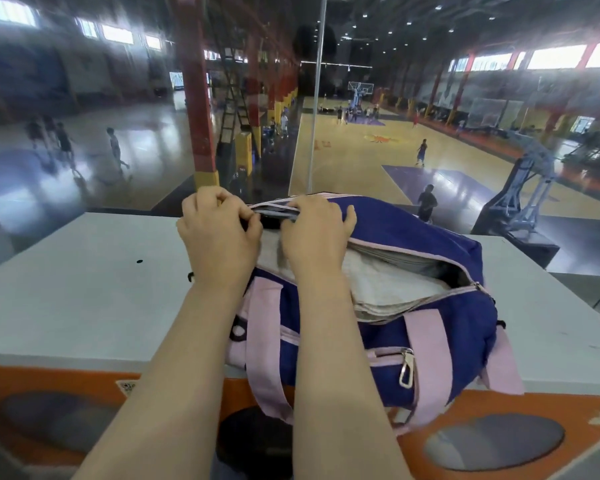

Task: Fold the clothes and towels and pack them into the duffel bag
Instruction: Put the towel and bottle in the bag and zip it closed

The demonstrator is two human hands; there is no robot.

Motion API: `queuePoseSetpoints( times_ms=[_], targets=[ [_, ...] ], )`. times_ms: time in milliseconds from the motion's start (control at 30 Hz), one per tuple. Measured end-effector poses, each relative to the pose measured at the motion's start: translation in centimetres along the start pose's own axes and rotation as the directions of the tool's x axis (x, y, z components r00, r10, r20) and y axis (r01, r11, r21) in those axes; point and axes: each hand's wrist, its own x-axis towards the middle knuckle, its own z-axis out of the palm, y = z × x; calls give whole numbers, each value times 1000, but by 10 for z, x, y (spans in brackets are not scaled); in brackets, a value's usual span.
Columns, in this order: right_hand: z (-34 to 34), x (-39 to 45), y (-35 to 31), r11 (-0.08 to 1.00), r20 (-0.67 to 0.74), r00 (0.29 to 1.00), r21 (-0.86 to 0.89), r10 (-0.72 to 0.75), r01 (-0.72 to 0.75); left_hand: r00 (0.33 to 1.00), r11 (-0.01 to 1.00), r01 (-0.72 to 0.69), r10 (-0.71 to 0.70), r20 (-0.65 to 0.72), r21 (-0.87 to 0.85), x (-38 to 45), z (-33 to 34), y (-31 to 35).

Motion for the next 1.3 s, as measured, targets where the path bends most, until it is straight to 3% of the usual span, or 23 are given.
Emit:
queuePoseSetpoints(
  times_ms=[133,233,433,500,600,667,767,833,867,933,1000,1167,1300],
  targets=[
    [-1,2,14,993,-82,993,83,88,-81,997,996,76,-76,-3,46,6,-3,-16],
    [-2,-1,16,996,-100,993,62,68,-62,991,991,132,-132,-17,23,4,-5,-30],
    [-9,-11,15,999,8,1000,50,6,-7,977,980,199,-197,79,-17,-1,-11,-17],
    [-23,-12,22,995,35,999,98,-3,-1,986,989,142,-137,98,-41,0,-15,-5],
    [-54,-15,41,993,70,996,94,63,-69,978,983,-111,134,161,-143,-6,-16,33],
    [-74,-16,54,978,62,987,145,145,-153,890,916,-319,378,254,-245,-16,-15,59],
    [-92,-19,69,929,50,962,252,269,-273,665,760,-516,646,375,-395,-37,-11,80],
    [-98,-23,82,915,79,947,245,311,-321,482,716,-488,698,529,-500,-47,-8,83],
    [-99,-25,89,914,95,942,226,323,-336,395,740,-446,667,632,-504,-51,-6,83],
    [-101,-28,102,911,88,935,209,344,-355,290,788,-414,588,755,-455,-57,-2,80],
    [-103,-29,110,901,34,929,235,369,-366,290,790,-444,572,767,-422,-59,4,78],
    [-106,-35,134,860,-42,884,259,466,-441,360,800,-503,538,762,-327,-60,20,73],
    [-103,-41,141,812,97,862,296,498,-502,425,843,-463,483,766,-275,-53,24,68]
  ],
)
